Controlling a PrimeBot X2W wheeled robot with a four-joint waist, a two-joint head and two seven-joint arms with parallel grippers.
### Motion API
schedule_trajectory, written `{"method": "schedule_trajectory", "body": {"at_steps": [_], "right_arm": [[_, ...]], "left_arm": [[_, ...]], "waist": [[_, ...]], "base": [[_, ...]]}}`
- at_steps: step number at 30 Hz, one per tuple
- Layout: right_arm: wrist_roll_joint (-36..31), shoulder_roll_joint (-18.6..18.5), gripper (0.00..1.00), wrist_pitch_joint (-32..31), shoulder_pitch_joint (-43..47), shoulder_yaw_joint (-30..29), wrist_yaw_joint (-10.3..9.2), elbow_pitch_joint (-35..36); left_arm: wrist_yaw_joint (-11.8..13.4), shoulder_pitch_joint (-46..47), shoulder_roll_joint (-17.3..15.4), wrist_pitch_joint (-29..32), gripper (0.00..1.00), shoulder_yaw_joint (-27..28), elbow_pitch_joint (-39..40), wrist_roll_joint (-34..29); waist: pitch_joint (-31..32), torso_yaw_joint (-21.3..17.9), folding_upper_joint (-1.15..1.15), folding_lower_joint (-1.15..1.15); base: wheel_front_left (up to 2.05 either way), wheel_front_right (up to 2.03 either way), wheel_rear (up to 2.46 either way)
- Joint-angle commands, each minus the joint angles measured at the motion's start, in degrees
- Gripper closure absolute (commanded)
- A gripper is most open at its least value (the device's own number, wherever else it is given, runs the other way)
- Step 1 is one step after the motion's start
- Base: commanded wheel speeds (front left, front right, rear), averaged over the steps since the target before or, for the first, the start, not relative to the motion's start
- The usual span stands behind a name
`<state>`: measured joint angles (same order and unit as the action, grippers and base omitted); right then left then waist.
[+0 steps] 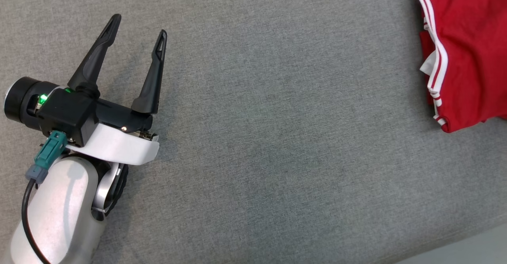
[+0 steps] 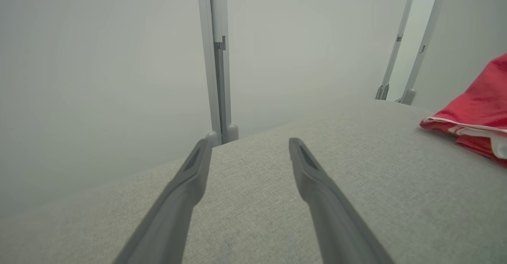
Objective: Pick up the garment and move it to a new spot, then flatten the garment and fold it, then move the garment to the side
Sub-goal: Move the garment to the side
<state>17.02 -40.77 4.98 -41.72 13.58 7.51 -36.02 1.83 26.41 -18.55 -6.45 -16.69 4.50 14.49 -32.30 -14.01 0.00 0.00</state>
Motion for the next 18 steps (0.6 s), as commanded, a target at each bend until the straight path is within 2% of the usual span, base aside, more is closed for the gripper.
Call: {"method": "schedule_trajectory", "body": {"at_steps": [1, 7, 9, 14, 18], "right_arm": [[-0.77, 0.77, 0.00, 0.92, -1.25, -0.71, -0.03, -2.11], [-0.72, 4.18, 0.00, 6.38, -2.70, -4.10, -0.03, -9.72], [-0.40, 6.46, 0.00, 8.09, -2.33, -5.47, -0.02, -10.51], [-0.39, 9.93, 0.00, 9.92, -0.39, -8.92, -0.03, -8.76], [-1.94, 13.91, 0.00, 10.30, 3.39, -11.86, -0.02, -2.20]], "left_arm": [[-0.25, 1.08, -0.12, 0.04, 0.00, 0.05, -0.13, -0.29], [0.58, 0.33, 0.26, -1.09, 0.00, 0.44, -1.46, 0.56], [1.16, -0.70, 0.41, -1.74, 0.00, 0.89, -2.09, 1.03], [2.61, -3.44, 0.93, -2.95, 0.00, 2.35, -2.72, 2.43], [3.98, -6.55, 1.50, -4.11, 0.00, 3.99, -2.98, 4.03]], "waist": [[-0.50, 0.38, 0.00, 0.00], [0.57, 1.04, 0.00, 0.00], [1.75, 1.21, 0.00, 0.00], [4.69, 1.64, 0.00, 0.00], [7.76, 2.68, 0.00, 0.00]], "base": [[0.00, 0.00, 0.00], [0.00, 0.00, 0.00], [0.00, 0.00, 0.00], [0.00, 0.00, 0.00], [0.00, 0.00, 0.00]]}}
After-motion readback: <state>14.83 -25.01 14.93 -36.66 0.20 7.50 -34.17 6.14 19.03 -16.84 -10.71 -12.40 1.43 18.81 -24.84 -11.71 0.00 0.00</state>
